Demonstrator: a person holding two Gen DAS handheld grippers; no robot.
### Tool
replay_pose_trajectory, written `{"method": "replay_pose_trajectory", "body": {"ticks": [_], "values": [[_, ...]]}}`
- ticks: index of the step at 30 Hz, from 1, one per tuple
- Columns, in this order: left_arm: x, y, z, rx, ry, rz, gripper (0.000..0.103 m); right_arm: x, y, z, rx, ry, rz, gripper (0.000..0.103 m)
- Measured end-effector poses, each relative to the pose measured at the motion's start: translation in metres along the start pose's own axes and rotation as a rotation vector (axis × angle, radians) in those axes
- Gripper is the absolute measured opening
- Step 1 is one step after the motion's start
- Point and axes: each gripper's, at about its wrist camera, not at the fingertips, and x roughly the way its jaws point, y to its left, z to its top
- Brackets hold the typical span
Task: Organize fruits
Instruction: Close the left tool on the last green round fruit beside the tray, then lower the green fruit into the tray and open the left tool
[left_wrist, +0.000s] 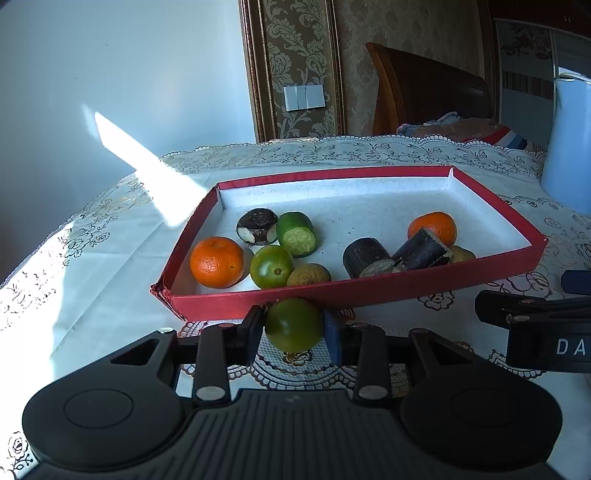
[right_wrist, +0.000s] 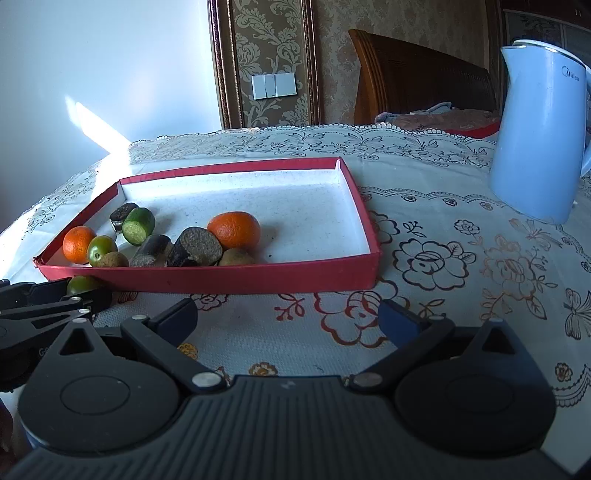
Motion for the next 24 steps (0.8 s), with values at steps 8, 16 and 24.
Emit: {"method": "replay_pose_trajectory", "body": {"ticks": [8, 16, 24], "values": [[-0.008, 0.001, 0.003, -0.018, -0.035, -0.004, 0.034, 0.002, -0.001, 0.001, 0.009, 0.008, -0.001, 0.103], [-0.018, 0.001, 0.017, -0.023, -0.112, 0.003, 0.034, 0.004, -0.001, 0.001, 0.008, 0.019, 0.000, 0.103], [-0.007, 0.004, 0.049, -0.040, -0.173, 0.027, 0.034, 0.004, -0.001, 0.001, 0.011, 0.013, 0.001, 0.103]]}}
